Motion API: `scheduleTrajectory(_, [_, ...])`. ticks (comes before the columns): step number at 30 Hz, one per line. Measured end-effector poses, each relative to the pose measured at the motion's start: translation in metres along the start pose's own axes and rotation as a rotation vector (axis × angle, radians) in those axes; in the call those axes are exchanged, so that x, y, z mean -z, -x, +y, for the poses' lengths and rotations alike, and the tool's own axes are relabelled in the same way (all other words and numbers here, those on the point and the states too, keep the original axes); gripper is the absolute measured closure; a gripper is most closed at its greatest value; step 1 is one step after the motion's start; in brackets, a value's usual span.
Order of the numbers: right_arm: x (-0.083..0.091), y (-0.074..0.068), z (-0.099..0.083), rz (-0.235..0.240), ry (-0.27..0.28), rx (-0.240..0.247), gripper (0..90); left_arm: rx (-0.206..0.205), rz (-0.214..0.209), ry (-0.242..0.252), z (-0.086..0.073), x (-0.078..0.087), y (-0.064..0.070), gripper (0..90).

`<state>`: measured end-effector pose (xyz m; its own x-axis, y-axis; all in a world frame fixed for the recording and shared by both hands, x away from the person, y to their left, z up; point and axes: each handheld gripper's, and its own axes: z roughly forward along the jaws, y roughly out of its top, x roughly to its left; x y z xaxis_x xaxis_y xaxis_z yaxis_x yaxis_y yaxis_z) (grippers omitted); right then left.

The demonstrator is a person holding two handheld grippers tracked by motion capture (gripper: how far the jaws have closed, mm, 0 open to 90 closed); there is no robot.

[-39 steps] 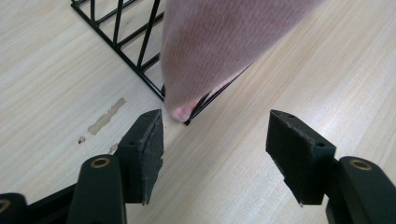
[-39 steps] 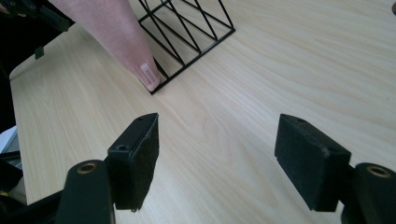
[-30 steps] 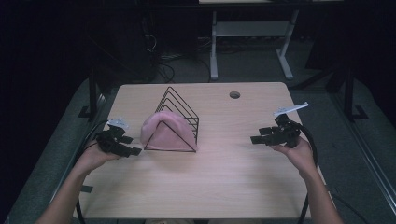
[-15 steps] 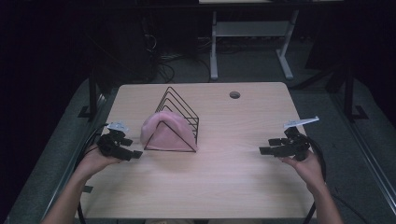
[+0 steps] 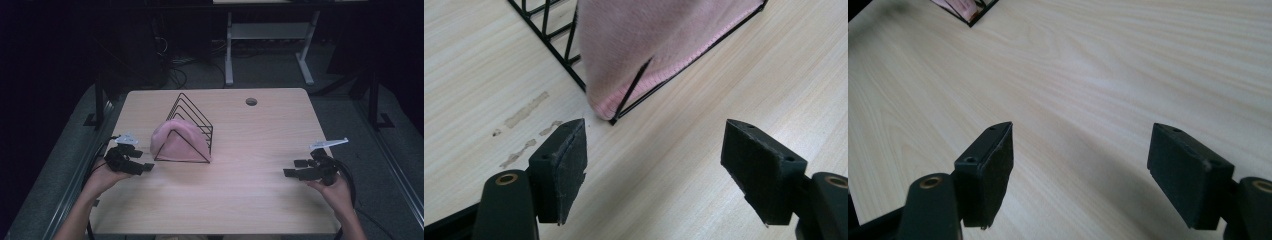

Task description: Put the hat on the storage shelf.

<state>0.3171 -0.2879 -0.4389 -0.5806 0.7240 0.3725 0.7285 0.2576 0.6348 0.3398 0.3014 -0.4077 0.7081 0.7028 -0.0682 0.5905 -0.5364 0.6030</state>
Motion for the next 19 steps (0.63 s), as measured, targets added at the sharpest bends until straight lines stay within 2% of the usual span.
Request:
scheduleTrajectory(6, [0.003, -0.006, -0.012, -0.005, -0.011, 0.014, 25.4, -0.009, -0.009, -0.007, -0.006, -0.001, 0.010, 26.5])
scheduleTrajectory(7, [0.003, -0.009, -0.015, -0.005, -0.012, 0.016, 25.3, -0.016, -0.007, -0.004, -0.007, 0.000, 0.012, 26.5])
scheduleTrajectory(12, [0.003, -0.016, -0.027, -0.024, -0.017, 0.034, 24.5, 0.007, -0.013, 0.038, -0.012, 0.002, 0.024, 26.5])
scheduleTrajectory(17, [0.002, -0.023, -0.040, -0.017, 0.041, 0.032, 24.5, 0.032, -0.007, 0.076, -0.024, -0.003, 0.032, 26.4])
scheduleTrajectory(19, [0.000, -0.026, -0.043, -0.021, 0.035, 0.041, 24.0, 0.032, -0.021, 0.060, -0.028, -0.008, 0.034, 26.5])
